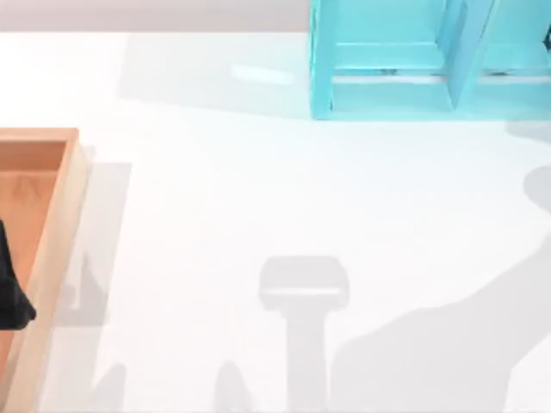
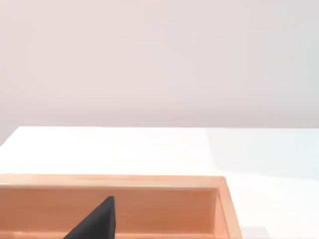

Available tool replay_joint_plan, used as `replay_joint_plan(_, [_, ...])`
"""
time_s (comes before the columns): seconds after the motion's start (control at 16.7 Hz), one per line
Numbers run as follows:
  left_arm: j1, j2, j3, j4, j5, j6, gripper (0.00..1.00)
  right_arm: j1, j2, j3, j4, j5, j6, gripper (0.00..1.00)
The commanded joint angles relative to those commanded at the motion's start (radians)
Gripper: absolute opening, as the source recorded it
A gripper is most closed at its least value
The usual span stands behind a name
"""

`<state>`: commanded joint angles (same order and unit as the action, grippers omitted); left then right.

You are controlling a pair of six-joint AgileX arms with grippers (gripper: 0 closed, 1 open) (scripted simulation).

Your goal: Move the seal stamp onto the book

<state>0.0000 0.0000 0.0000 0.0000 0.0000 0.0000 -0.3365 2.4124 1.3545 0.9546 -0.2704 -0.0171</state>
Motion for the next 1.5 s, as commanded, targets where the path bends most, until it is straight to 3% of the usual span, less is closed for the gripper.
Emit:
replay_joint_plan(0.72, [0.0, 0.0, 0.0, 0.0, 0.0, 0.0, 1.0, -0.021, -0.071, -0.034, -0.038, -0.018, 0.002, 0.0])
replay_joint_plan(1.5, [0.0, 0.0, 0.0, 0.0, 0.0, 0.0, 1.0, -0.205, -0.977, -0.458, -0.508, -0.215, -0.017, 0.0])
